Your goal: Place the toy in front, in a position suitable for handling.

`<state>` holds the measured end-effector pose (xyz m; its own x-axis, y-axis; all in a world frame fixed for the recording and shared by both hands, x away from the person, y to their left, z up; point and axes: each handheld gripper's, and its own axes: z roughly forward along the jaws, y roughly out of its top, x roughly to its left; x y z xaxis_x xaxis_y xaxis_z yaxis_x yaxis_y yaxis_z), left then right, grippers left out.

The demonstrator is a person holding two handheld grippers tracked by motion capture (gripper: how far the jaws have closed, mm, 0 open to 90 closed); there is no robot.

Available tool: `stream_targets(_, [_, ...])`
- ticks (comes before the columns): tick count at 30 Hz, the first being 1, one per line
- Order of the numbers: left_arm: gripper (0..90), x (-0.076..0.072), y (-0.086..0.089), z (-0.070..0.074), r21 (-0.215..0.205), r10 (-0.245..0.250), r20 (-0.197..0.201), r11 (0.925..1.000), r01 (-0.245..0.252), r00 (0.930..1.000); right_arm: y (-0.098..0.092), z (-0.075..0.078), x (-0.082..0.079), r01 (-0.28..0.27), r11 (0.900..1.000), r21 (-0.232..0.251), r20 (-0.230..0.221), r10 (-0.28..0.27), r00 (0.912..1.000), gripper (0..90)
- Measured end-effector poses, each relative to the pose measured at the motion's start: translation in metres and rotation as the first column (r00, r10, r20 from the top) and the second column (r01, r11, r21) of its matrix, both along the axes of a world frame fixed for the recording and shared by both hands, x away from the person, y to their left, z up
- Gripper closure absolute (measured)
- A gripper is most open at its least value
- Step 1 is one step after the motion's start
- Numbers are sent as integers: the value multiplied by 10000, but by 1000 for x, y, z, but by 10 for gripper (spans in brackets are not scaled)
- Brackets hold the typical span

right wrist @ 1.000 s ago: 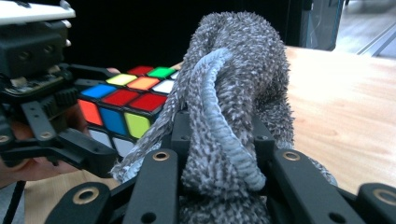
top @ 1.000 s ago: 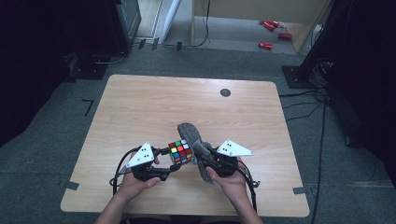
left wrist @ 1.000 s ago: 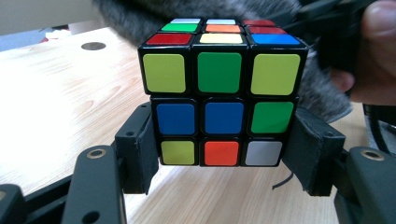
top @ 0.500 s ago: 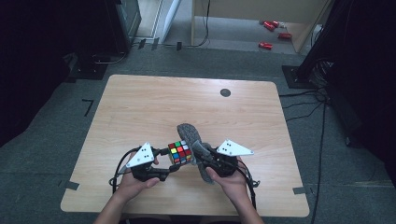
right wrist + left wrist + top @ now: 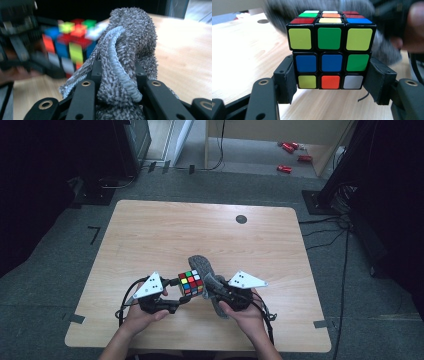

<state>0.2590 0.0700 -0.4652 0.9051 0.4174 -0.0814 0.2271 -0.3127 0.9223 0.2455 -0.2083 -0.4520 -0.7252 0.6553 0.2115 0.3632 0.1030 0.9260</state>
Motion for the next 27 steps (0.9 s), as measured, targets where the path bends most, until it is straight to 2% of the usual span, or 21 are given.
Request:
stream_targets(2, [355,-1,-3,1,18,24,52,10000,-24,10000,-3,1,0,92,9993,350,46,-93,9999,724])
stream_targets(5, [355,0,0,2,-109,230,61,9997,-229,9997,-3,-5,2,92,9987,497,-178,-84,9998,724])
stream_targets(7, [355,2,5,3,-438,358,-80,9984,-361,9993,0,-11,3,-26,9996,273,-406,37,9992,723])
stream_targets(9, [355,4,10,4,-766,424,-259,9961,-442,9988,7,-16,3,-227,9993,-292,-540,211,9983,723])
stream_targets(12, [355,7,12,2,-737,284,-511,9968,-321,9983,10,-14,2,-303,9981,-540,-394,281,9988,723])
stream_targets(13, [355,7,10,1,-586,140,-644,9981,-178,9978,8,-11,1,-290,9984,-476,-301,276,9992,722])
stream_targets(15, [354,5,6,-1,-156,46,-523,9999,-54,9986,2,-4,0,-165,9999,2,-26,165,9999,722])
stream_targets(17, [354,4,2,-2,-124,67,-502,9999,-73,9987,-3,0,0,-76,9981,607,-42,79,10000,722])
stream_targets(19, [354,4,1,-1,-201,210,-476,9996,-220,9986,-4,-3,2,-18,9975,704,-215,33,9998,721])
stream_targets(22, [354,5,5,0,-338,388,-486,9986,-404,9981,-1,-13,5,-85,9985,533,-604,117,9981,718])
stream_targets(24, [354,7,9,2,-710,449,-665,9962,-497,9968,2,-19,7,-420,9991,85,-1000,426,9941,717])
stream_targets(25, [354,8,12,3,-841,462,-750,9951,-524,9961,4,-21,7,-537,9985,-125,-1059,521,9930,717])
stream_targets(27, [354,9,14,3,-958,432,-803,9941,-508,9958,5,-18,5,-660,9977,-119,-801,649,9947,716])
